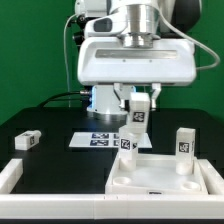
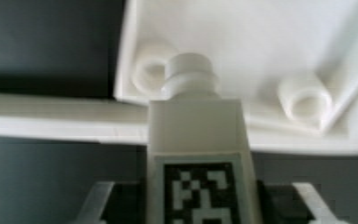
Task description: Assemble square table
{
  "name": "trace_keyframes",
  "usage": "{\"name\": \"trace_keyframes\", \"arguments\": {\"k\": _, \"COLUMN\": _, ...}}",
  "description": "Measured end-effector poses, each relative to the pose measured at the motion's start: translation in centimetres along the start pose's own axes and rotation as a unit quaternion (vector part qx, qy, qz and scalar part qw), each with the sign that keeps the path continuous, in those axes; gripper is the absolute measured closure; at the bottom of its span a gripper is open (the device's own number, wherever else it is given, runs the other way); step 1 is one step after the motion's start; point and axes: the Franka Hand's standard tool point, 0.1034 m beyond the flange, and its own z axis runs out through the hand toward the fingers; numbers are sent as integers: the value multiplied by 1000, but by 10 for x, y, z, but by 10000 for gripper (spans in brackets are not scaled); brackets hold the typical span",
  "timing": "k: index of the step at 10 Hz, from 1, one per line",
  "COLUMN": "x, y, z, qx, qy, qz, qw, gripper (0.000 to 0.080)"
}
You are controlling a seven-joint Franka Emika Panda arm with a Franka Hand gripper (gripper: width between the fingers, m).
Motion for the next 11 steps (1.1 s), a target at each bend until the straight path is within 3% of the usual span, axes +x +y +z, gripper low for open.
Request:
{"name": "trace_keyframes", "arguments": {"k": 1, "x": 11, "y": -20, "z": 10, "qx": 8, "qy": 15, "qz": 14, "qw": 1000, "gripper": 509}}
{"name": "trace_keyframes", "arguments": {"k": 2, "x": 17, "y": -12, "z": 7, "qx": -6, "qy": 69, "qz": -9, "qw": 998, "gripper": 509}}
{"name": "trace_keyframes", "arguments": {"k": 3, "x": 9, "y": -8, "z": 9, "qx": -12, "qy": 77, "qz": -10, "qw": 997, "gripper": 509}}
{"name": "trace_keyframes", "arguments": {"k": 7, "x": 7, "y": -12, "z": 13, "qx": -9, "qy": 70, "qz": -12, "qw": 997, "gripper": 509}}
{"name": "trace_keyframes", "arguments": {"k": 9, "x": -9, "y": -40, "z": 33, "qx": 4, "qy": 68, "qz": -16, "qw": 998, "gripper": 509}}
{"name": "trace_keyframes", "arguments": {"k": 11, "x": -11, "y": -62, "z": 48, "qx": 17, "qy": 62, "qz": -23, "qw": 998, "gripper": 509}}
